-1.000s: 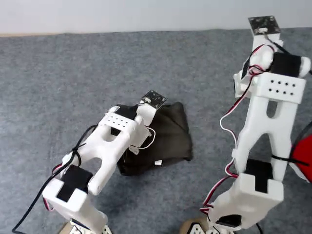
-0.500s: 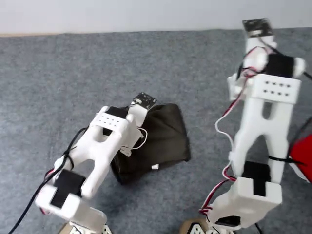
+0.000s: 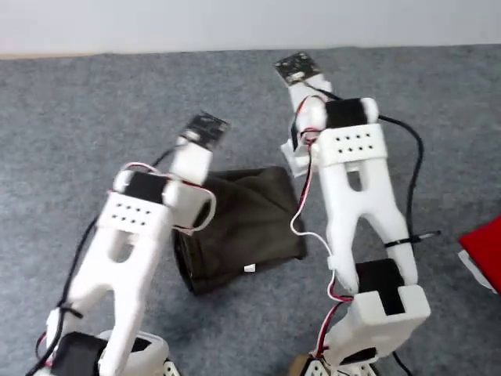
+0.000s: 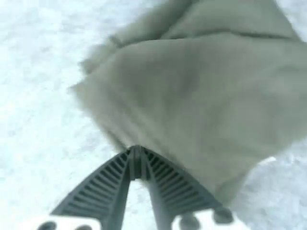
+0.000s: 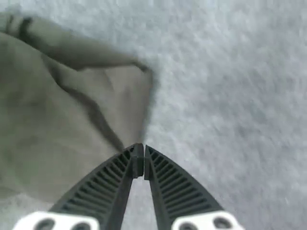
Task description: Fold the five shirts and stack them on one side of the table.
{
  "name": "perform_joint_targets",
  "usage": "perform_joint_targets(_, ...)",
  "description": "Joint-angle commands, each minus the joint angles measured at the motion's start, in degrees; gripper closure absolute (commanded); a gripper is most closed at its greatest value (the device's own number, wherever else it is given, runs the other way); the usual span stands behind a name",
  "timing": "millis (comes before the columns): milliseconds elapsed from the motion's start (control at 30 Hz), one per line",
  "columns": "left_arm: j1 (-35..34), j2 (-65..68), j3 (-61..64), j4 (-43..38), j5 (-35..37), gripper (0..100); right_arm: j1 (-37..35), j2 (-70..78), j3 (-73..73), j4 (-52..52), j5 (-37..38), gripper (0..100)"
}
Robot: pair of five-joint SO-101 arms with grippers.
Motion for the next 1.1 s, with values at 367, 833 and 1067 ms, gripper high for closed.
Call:
perform_joint_targets(367, -25.41, -2.46, -0.22, -3.96, -1.76, 100, -9.19, 13.14, -4.48, -5.76, 0.53, 98.8)
perform_joint_targets(833, -27.34, -2.46, -0.22, -3.69, -1.76, 100, 1.27, 23.87, -4.66, -13.23, 4.22, 98.8)
perform_joint_targets(1067, -26.99, -2.46, -0.22, -3.87, -1.67, 100, 4.70, 19.47, -4.66, -12.70, 4.22, 98.8)
